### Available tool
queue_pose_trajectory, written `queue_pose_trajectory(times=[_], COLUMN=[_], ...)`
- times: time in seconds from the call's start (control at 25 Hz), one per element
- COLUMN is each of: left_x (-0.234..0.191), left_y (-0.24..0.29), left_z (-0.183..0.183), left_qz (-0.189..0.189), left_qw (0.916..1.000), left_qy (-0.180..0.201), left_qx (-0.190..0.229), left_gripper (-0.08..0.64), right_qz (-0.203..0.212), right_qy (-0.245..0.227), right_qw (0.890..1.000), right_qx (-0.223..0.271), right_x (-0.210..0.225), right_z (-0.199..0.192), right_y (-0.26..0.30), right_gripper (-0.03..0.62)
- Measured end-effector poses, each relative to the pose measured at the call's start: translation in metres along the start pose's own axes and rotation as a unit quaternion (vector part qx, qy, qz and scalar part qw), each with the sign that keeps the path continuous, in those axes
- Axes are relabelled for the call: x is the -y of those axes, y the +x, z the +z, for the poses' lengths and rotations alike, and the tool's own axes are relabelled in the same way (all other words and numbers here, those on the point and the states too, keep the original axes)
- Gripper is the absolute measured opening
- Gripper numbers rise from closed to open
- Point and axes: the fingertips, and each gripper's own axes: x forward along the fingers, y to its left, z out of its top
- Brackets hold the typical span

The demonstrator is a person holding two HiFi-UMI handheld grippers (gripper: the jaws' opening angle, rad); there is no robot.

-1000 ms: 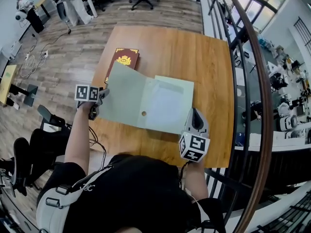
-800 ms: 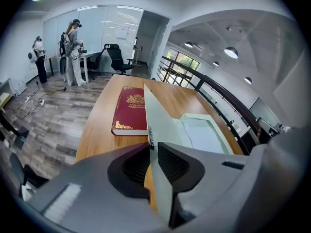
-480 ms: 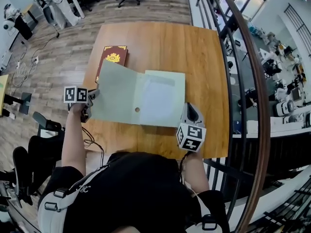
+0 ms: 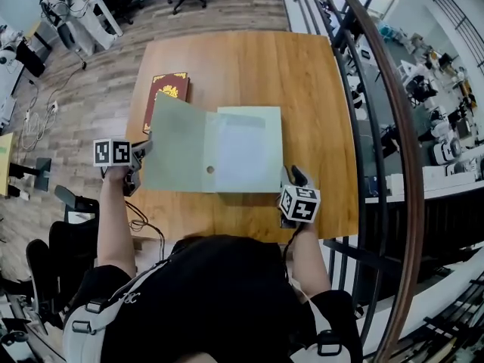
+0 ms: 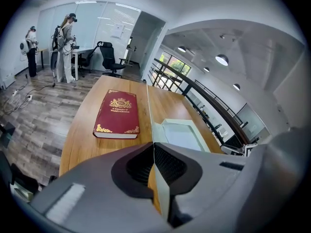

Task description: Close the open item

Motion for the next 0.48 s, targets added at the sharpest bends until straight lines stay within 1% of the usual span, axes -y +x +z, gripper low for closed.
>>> queue_pose_trajectory(times=[0.12, 0.24, 0.4, 0.48], left_x=[0.009, 0.017, 0.029, 0.035], left_y=[-0.002, -0.004, -0.005, -0.005], left_z=[0.003, 0.005, 0.006, 0.008], left_qz=[-0.009, -0.014, -0.014, -0.013], left_qw=[1.0000, 0.9999, 0.9999, 0.9998], left_qy=[0.000, -0.001, 0.006, 0.014], left_qx=[0.003, 0.006, 0.008, 0.007], left_gripper=[0.011, 0.011, 0.011, 0.011], right_qz=[0.031, 0.057, 0.082, 0.100], right_qy=[0.055, 0.109, 0.147, 0.184], right_qw=[0.997, 0.990, 0.980, 0.971], right_qx=[-0.033, -0.068, -0.107, -0.114], right_x=[0.002, 0.005, 0.008, 0.008], right_z=[-0.025, -0.048, -0.077, -0.085], right_y=[0.011, 0.022, 0.029, 0.031], right_gripper=[0.132, 0.170, 0.178, 0.178])
